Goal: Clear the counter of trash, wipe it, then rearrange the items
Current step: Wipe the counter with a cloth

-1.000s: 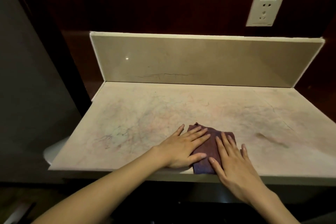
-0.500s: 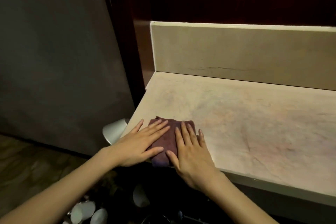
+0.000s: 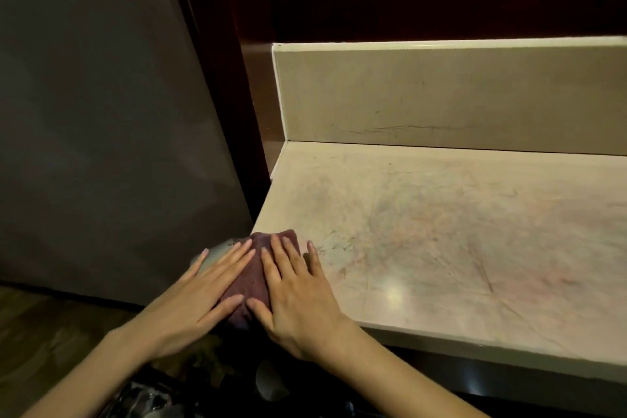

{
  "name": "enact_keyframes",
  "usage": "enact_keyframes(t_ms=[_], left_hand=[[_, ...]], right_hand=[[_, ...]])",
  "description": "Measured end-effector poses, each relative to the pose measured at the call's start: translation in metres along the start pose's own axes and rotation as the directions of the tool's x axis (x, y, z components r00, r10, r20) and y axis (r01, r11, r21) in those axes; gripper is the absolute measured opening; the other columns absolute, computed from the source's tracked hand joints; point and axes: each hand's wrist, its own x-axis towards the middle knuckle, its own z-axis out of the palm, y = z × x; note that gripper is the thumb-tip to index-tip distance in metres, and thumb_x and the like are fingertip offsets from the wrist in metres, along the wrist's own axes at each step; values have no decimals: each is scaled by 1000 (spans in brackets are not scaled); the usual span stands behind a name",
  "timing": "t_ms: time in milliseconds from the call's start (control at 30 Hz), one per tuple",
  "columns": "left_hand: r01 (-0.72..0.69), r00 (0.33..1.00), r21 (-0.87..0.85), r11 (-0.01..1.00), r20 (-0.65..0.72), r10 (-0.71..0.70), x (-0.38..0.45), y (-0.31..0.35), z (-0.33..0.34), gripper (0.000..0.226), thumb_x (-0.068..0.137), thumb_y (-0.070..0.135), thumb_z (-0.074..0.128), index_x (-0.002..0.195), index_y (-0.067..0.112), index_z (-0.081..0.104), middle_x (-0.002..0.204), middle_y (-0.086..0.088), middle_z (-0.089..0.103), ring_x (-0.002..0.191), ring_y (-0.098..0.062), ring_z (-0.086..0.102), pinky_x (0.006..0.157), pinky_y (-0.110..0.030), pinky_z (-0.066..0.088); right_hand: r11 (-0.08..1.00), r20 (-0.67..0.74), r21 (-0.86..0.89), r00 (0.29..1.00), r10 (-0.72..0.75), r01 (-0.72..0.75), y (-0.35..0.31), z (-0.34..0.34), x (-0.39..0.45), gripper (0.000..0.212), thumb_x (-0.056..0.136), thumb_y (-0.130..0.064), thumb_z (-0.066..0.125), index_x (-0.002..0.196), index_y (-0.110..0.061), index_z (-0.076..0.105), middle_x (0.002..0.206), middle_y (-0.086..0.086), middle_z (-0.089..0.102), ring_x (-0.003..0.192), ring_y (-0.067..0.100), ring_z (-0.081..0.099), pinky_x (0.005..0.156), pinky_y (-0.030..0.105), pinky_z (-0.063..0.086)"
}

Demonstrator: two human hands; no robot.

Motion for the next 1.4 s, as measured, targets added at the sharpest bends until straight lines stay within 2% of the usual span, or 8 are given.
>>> enact_keyframes(t_ms=[333,500,733,1067,1133,1267,1333,1400], left_hand=[[-28,999,117,993,-32,32,18,29,6,61,84,78,3,139,59,-16,153,29,-15,141,9,-16,110,-15,-22],[-91,985,276,957,-117,127,37,79,25,65,97,57,26,153,26,13,159,5,19,146,-4,7,116,-22,-3],[-129,969,301,945,-165,185,79,188,49,65,97,59,22,153,26,14,157,5,23,146,-4,7,115,-24,0],[-184,963,296,937,-137,232,134,324,71,62,99,57,16,150,23,24,154,4,30,142,-6,15,112,-28,6],[-188,968,278,942,-108,225,141,339,72,62,99,57,16,150,24,24,154,5,28,142,-5,16,112,-28,5],[-210,966,138,968,-123,227,156,355,70,69,88,66,5,150,35,-2,156,17,-9,140,8,-18,112,-22,-17],[-204,974,119,972,-78,214,166,356,67,73,80,69,0,145,39,-13,150,22,-24,134,11,-30,109,-21,-24],[-187,980,132,973,-41,194,181,355,62,74,78,70,-1,144,40,-16,148,23,-27,134,11,-30,109,-23,-24]], right_hand=[[998,69,58,997,-30,26,43,-11,-33,74,98,-55,24,153,-11,0,161,8,-9,148,21,-12,109,46,-24],[999,36,37,999,-3,2,83,-18,-73,83,86,-59,12,153,-11,1,161,7,-7,148,21,-9,106,45,-27],[996,-41,38,996,79,-77,165,-36,-158,82,88,-61,20,152,-10,13,160,7,4,149,23,3,111,51,-24],[976,-8,-7,976,218,-218,256,-72,-256,83,86,-63,10,153,-16,-1,153,-5,-18,146,13,-12,108,42,-22],[969,65,-2,967,246,-247,268,-74,-267,84,85,-66,2,152,-17,-7,150,-7,-24,141,11,-23,107,41,-26],[951,26,-37,951,308,-307,280,-79,-269,75,94,-60,8,150,-14,25,159,2,17,146,14,13,113,43,-6],[960,34,33,961,275,-276,290,-76,-263,82,87,-66,-3,153,-18,1,160,-4,-9,146,9,-13,113,41,-20],[955,118,55,951,285,-292,303,-82,-254,92,75,-70,-15,152,-20,-9,159,-7,-18,144,7,-21,112,42,-23]])
